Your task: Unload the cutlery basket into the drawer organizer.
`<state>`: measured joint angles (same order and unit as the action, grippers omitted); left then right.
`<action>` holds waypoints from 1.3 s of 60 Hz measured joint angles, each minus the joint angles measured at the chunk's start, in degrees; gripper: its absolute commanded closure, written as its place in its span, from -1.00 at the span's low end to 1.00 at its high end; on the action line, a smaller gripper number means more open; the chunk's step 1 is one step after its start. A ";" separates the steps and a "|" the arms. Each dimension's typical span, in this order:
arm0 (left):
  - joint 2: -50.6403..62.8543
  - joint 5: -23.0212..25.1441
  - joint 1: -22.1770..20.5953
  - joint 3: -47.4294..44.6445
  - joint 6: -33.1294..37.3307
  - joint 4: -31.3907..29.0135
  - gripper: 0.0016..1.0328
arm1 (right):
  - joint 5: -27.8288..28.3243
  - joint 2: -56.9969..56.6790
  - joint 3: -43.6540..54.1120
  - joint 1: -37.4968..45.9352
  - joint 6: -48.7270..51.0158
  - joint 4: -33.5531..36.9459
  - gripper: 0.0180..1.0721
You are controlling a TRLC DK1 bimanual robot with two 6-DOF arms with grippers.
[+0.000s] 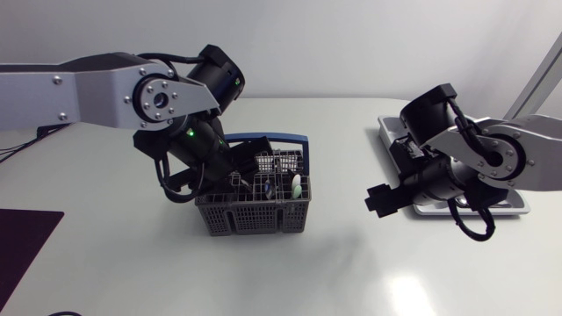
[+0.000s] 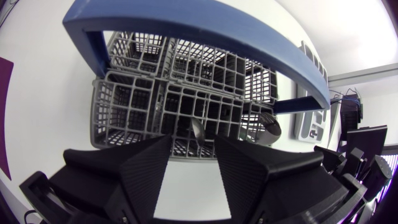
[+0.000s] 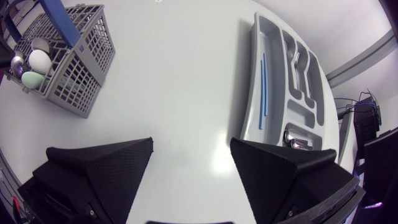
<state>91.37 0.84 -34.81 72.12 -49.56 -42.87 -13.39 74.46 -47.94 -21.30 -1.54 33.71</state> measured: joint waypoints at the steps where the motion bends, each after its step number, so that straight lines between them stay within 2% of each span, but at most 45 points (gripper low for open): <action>1: 0.07 0.09 0.00 0.00 0.00 0.15 0.21 | 0.00 0.13 0.00 -0.07 0.00 0.00 -0.70; 4: 0.20 0.20 0.00 0.00 -0.02 0.61 0.25 | 0.00 0.42 0.00 -0.42 -0.22 0.00 -0.70; 9: 0.44 0.35 0.00 0.07 -0.04 1.01 0.53 | 0.02 0.74 0.00 -0.79 -0.66 0.00 -0.70; 18: 1.36 0.79 0.00 0.50 -0.02 1.46 0.55 | 0.00 1.01 0.00 -1.49 -1.51 0.00 -0.70; 30: 1.60 1.46 -0.02 0.55 -0.04 2.40 0.92 | 0.00 1.14 0.00 -1.88 -1.90 -0.02 -0.70; 78: 1.01 2.34 0.09 -0.59 -0.20 5.77 0.92 | -0.04 1.77 0.00 -2.62 -2.14 -0.04 -0.70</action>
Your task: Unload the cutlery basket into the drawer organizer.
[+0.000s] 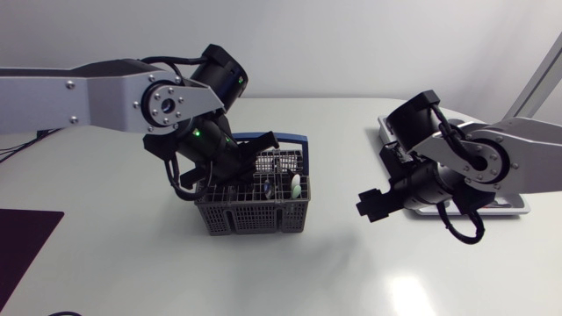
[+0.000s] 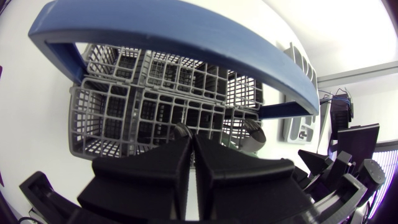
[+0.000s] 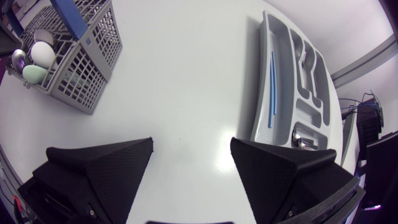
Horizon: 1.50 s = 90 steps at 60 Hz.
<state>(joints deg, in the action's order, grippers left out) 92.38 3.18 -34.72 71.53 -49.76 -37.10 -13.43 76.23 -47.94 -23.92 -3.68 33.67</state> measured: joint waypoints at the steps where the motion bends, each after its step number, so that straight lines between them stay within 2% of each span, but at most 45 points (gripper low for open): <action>1: -0.11 0.00 0.00 -0.17 0.00 0.17 0.92 | 0.00 0.00 0.00 0.00 -0.02 0.00 -0.70; 63: -14.12 1.33 0.37 -10.03 0.00 12.31 0.92 | -0.35 0.81 0.02 -2.23 -0.85 -0.79 -0.70; 90: -18.84 4.20 0.39 -10.10 0.00 12.79 0.92 | 1.88 -4.07 0.07 -3.82 -0.79 -1.99 -0.70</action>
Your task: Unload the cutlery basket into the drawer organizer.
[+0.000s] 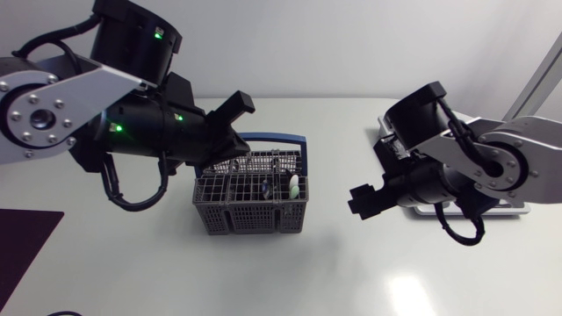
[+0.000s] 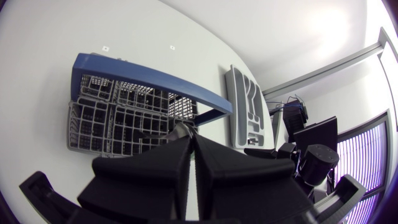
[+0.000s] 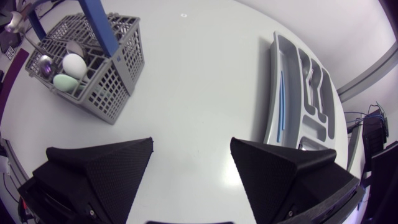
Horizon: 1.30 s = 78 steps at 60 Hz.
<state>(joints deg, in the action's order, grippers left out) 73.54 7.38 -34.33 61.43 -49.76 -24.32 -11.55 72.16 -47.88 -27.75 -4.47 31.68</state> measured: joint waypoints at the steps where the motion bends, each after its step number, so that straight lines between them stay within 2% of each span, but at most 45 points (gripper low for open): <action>1: -0.26 0.24 0.04 0.00 0.00 0.00 0.92 | 0.37 -0.39 0.00 -0.09 0.00 -0.17 -0.70; 24: -1.51 4.35 0.04 1.97 -0.24 -1.99 0.92 | 5.97 -8.79 0.00 -2.62 0.57 -3.58 -0.70; 40: -0.57 9.97 0.04 8.55 -2.43 -7.50 0.92 | 8.57 -9.51 -0.02 -7.34 0.57 -6.54 -0.69; 45: 0.98 12.17 0.04 11.82 -3.28 -8.79 0.92 | 8.59 -9.51 -0.02 -9.57 0.37 -7.91 -0.56; 65: 6.56 15.58 0.04 15.58 -6.05 -10.82 0.92 | 8.44 -7.63 -2.86 -14.62 0.13 -12.26 -0.54; 71: 6.99 16.41 0.04 15.67 -6.27 -11.08 0.92 | 8.37 -6.08 -3.54 -15.43 0.11 -14.08 -0.30; 78: 7.19 17.51 0.04 16.15 -6.93 -11.39 0.92 | 8.37 -4.26 -4.04 -16.26 0.13 -15.23 -0.26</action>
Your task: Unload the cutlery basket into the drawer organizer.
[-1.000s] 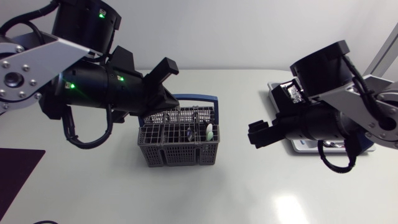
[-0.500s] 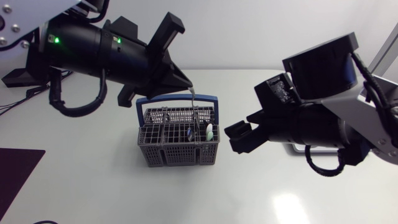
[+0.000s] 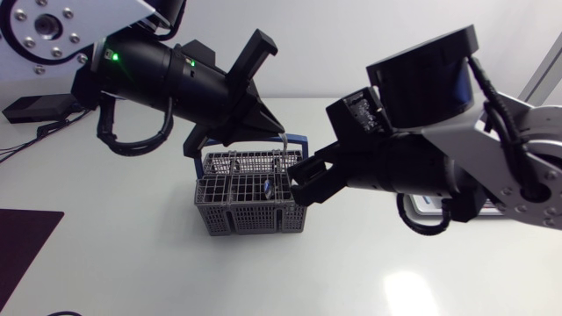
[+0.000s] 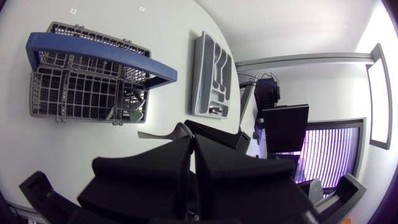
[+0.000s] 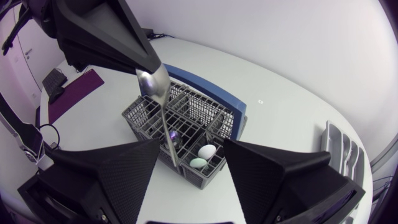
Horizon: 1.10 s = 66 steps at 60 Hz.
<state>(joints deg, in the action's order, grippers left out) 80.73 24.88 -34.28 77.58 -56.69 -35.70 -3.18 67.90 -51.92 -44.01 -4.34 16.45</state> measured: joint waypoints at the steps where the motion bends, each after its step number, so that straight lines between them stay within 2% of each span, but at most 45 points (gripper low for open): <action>1: 0.04 0.13 0.00 0.07 -0.11 -0.07 0.92 | -0.04 0.24 -0.09 -0.17 0.00 -0.15 -0.23; 6: 0.26 0.83 0.00 0.46 -0.33 -0.07 0.92 | -0.17 1.36 -0.50 -0.90 0.00 -0.61 -0.12; 12: 0.46 1.64 0.00 0.57 -0.35 -0.26 0.92 | -1.01 2.93 -1.22 -1.81 0.02 -1.73 -0.11; 19: 0.61 1.90 0.04 0.59 -0.35 -0.46 0.92 | -1.16 4.17 -1.88 -2.12 0.02 -2.21 0.21; 29: 0.72 1.92 0.04 0.59 -0.35 -0.48 0.92 | -2.75 4.57 -1.92 -2.93 0.04 -3.43 0.57; 40: 0.72 1.92 0.04 0.59 -0.35 -0.48 0.91 | -3.30 4.68 -1.92 -3.58 0.07 -4.70 0.88; 51: 0.72 1.92 0.04 0.59 -0.35 -0.46 0.89 | -3.28 4.68 -1.90 -3.89 0.50 -4.94 0.89; 59: 0.72 1.92 0.04 0.59 -0.35 -0.44 0.62 | -3.28 4.68 -1.84 -3.91 0.50 -5.01 0.89; 66: 0.72 1.95 0.04 0.83 -0.35 -0.48 0.07 | -3.48 4.68 -1.40 -3.91 0.98 -5.14 0.89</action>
<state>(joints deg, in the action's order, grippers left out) 81.45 26.83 -34.24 78.41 -57.04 -36.18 -6.66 72.58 -53.32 -47.92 -3.36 11.31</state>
